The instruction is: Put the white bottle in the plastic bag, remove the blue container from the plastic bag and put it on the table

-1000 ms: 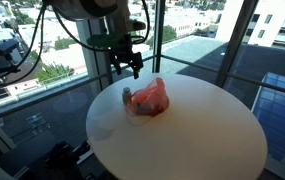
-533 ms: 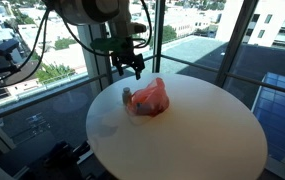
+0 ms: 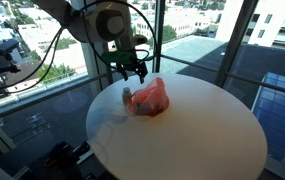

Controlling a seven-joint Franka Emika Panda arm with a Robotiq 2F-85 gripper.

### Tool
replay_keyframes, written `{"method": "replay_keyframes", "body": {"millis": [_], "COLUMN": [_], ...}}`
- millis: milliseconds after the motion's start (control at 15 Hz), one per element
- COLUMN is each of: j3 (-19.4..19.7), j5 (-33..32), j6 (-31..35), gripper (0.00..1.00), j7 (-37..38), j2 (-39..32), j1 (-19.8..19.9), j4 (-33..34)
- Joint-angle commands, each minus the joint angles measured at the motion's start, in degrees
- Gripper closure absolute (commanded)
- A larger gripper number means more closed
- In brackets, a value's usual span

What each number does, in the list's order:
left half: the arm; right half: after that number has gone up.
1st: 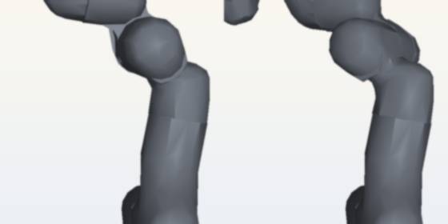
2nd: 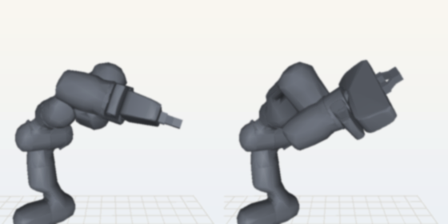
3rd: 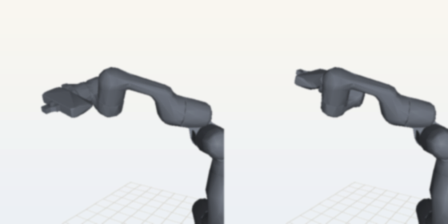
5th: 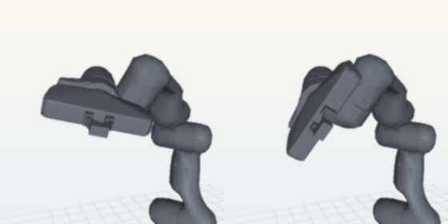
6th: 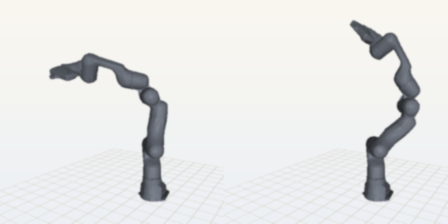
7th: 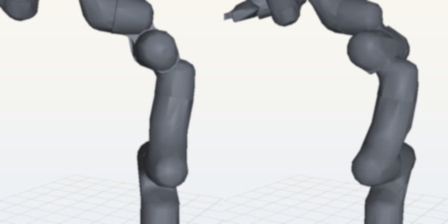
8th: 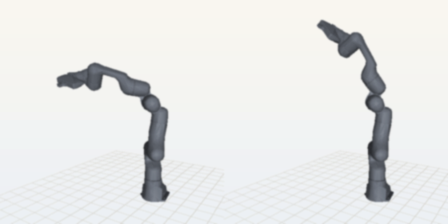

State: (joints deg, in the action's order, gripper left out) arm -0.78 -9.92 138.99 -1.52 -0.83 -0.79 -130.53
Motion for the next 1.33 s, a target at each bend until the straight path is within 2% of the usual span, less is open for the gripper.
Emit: {"method": "replay_keyframes", "body": {"millis": [0,267,400,467,800,1067,1267], "j3": [-0.76,-2.04,-3.05,-2.19,-2.38,-1.73,-2.04], "j5": [2.34,9.22,13.34,10.62,11.48,8.61,8.88], "j6": [3.74,6.41,3.82,5.83,5.28,0.66,-2.56], "gripper": [0.0,0.0,0.0,0.0,0.0,0.0,0.0], "j7": [-1.15,-5.0,-8.87,-5.68,-6.53,-3.72,-3.28], "j2": [-4.29,-8.15,-9.2,-7.74,-8.9,-10.43,-11.84], "j1": [-0.64,-0.73,-0.39,-0.98,-0.91,-1.5,-1.39], "j4": [2.73,4.89,6.27,3.74,4.98,7.13,8.78]}}
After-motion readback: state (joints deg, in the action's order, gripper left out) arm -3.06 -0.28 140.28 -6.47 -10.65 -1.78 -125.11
